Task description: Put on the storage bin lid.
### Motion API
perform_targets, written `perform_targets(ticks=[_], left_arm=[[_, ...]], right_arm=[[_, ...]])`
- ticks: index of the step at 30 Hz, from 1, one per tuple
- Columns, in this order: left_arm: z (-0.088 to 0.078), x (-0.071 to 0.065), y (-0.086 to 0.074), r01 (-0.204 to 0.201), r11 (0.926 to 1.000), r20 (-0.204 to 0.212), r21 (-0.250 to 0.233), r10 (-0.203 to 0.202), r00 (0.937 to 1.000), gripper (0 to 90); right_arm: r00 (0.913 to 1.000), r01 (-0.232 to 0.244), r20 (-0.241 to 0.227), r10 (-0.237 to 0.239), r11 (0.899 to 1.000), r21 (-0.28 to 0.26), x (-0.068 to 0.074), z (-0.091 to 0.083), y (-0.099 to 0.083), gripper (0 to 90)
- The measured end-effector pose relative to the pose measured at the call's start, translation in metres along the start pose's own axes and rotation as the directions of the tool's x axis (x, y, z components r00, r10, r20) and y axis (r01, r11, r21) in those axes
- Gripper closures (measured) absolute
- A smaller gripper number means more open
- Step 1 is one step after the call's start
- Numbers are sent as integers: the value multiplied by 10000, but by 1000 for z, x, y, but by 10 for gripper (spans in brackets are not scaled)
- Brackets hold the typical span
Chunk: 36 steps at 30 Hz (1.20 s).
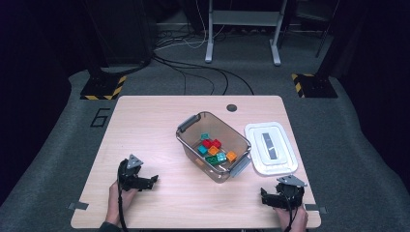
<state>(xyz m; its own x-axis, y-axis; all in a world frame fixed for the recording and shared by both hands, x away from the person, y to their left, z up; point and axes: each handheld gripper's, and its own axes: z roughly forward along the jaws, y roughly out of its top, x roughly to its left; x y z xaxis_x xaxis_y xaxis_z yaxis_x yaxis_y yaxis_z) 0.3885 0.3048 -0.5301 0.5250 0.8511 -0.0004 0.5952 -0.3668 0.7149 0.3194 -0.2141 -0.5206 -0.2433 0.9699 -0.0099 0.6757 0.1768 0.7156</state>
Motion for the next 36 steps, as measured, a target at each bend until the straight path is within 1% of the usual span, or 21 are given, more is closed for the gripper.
perform_targets(ticks=[2, 3, 4, 5, 7, 10, 11, 12, 13, 16, 19, 20, 23, 24, 25, 28, 29, 30, 34, 35, 36], left_arm=[[0, 0, 0, 5, 10000, 1, -2, -5, 10000, 0], [0, 0, 0, 6, 10000, 1, -2, -6, 10000, 0], [0, 0, 0, 6, 10000, 1, -2, -6, 10000, 0], [0, 0, 0, 5, 10000, 0, 0, -5, 10000, 0], [0, 0, 0, 0, 10000, 0, 0, 0, 10000, 0], [0, 0, 0, -4, 10000, 0, 2, 4, 10000, 0], [0, 0, 0, -4, 10000, 0, 2, 4, 10000, 1], [0, 0, 0, 4, 10000, -4, 0, -4, 10000, 1], [0, 0, 0, 4, 10000, -4, 0, -4, 10000, 1], [0, 0, 0, 1, 10000, 2, -4, -1, 10000, 1], [0, 0, 0, -2, 10000, 4, -1, 2, 10000, 1], [0, 0, 0, 0, 10000, 3, -2, 0, 10000, 1], [0, 0, 0, 3, 10000, 4, -4, -3, 10000, 1], [0, 0, 0, -1, 10000, 4, -3, 1, 10000, 2], [0, 0, 0, 2, 10000, 5, -4, -2, 10000, 2], [0, 0, 0, -22, 10000, 14, 9, 22, 10000, 2], [0, 0, 0, -22, 10000, 14, 9, 22, 10000, 3], [0, 0, 0, -54, 10000, 0, 25, 54, 10000, 3], [0, 0, 0, -63, 10000, 2, 29, 63, 10000, 3], [0, 0, 0, -63, 10000, 2, 29, 63, 10000, 3], [0, 0, 0, -68, 10000, -3, 10, 68, 10000, 3]], right_arm=[[9999, 113, -51, -114, 9999, -130, -1, -3, 7, 28], [9999, 113, -51, -114, 9999, -130, -1, -3, 7, 28], [9997, 225, -20, -226, 9996, -193, -1, -4, 13, 30], [9997, 225, -20, -226, 9996, -193, -1, -4, 13, 30], [9993, 345, -116, -349, 9987, -369, -3, -5, 22, 38], [9987, 473, -170, -481, 9979, -435, -5, -3, 31, 37], [9987, 473, -170, -481, 9979, -435, -5, -3, 31, 37], [9978, 636, -147, -644, 9967, -501, -5, -1, 37, 37], [9978, 636, -147, -644, 9967, -501, -5, -1, 37, 37], [9967, 800, -89, -807, 9951, -575, -8, 3, 48, 4], [9961, 869, -77, -874, 9947, -554, -10, 7, 53, 0], [9953, 944, -175, -956, 9938, -583, -13, 10, 58, 0], [9955, 898, -250, -916, 9940, -631, -15, 13, 63, 0], [9953, 905, -281, -924, 9939, -633, -19, 16, 68, 0], [9953, 905, -281, -924, 9939, -633, -19, 16, 68, 0], [9960, 839, -221, -860, 9929, -841, -27, 23, 76, 0], [9960, 839, -221, -860, 9929, -841, -27, 23, 76, 0], [9965, 762, -269, -788, 9932, -876, -32, 28, 80, 0], [9975, 602, -305, -633, 9939, -922, -41, 35, 92, 0], [9975, 602, -305, -633, 9939, -922, -41, 35, 92, 0], [9982, 484, -317, -515, 9946, -921, -43, 39, 96, 0]])
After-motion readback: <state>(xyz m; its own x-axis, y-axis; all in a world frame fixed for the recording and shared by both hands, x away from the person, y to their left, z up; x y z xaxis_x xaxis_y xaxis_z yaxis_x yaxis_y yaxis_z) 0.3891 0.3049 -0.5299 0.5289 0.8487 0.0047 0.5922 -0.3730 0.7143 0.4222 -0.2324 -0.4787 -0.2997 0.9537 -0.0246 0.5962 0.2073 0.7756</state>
